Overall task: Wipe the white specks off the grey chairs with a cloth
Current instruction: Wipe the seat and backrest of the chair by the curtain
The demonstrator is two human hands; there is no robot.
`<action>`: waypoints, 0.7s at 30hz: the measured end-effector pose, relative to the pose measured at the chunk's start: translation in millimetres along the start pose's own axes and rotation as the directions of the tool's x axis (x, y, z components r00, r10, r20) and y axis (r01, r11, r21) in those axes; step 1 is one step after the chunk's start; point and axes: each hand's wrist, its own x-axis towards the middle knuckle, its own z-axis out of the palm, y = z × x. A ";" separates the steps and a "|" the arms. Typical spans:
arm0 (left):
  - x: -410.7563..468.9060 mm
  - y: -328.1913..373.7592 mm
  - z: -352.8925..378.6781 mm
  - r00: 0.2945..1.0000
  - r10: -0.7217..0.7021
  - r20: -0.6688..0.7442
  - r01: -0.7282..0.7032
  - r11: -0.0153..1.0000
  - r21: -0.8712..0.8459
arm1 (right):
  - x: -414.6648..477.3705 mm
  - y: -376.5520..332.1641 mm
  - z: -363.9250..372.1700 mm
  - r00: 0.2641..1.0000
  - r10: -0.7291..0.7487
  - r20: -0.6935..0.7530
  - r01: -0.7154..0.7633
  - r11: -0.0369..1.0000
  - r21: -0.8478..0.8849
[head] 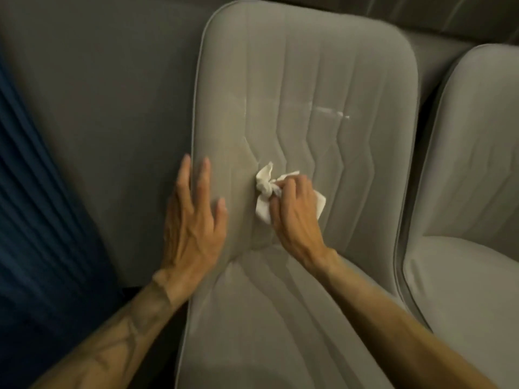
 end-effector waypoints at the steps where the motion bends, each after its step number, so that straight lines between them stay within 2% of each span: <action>1: 21.2 3.5 -0.1 0.999 0.019 -0.035 -0.018 1.000 0.008 | 15.1 11.0 -5.7 0.999 -0.002 -0.040 0.001 1.000 -0.026; 4: 77.3 15.9 1.5 0.991 0.083 -0.100 -0.078 0.995 0.056 | 51.1 40.0 -21.1 0.992 -0.032 -0.125 0.018 0.994 -0.112; 8: 119.4 22.7 6.9 0.975 0.145 -0.170 -0.119 0.981 0.153 | 101.2 76.3 -48.8 0.969 -0.150 -0.195 0.103 0.967 -0.231; 10: 123.6 19.4 11.9 0.963 0.164 -0.214 -0.124 0.974 0.190 | 132.7 95.3 -63.3 0.947 -0.118 -0.299 0.044 0.969 -0.242; 12: 124.2 14.0 17.0 0.954 0.177 -0.243 -0.130 0.972 0.195 | 147.7 105.6 -67.9 0.917 -0.005 -0.400 -0.067 0.984 -0.167; 14: 124.7 11.0 19.9 0.952 0.182 -0.248 -0.138 0.973 0.184 | 129.9 108.0 -54.0 0.927 -0.021 -0.374 -0.065 0.975 -0.214; 16: 125.2 10.6 19.7 0.952 0.181 -0.249 -0.137 0.974 0.183 | 101.8 107.1 -42.6 0.961 -0.152 -0.233 0.088 0.960 -0.266; 18: 123.8 12.2 19.0 0.952 0.176 -0.249 -0.135 0.976 0.172 | 102.2 114.0 -48.5 0.966 -0.222 -0.136 0.184 0.952 -0.245; 21: 123.7 13.9 18.1 0.957 0.167 -0.236 -0.136 0.980 0.143 | 150.6 120.7 -70.4 0.941 -0.239 -0.239 0.169 0.945 -0.279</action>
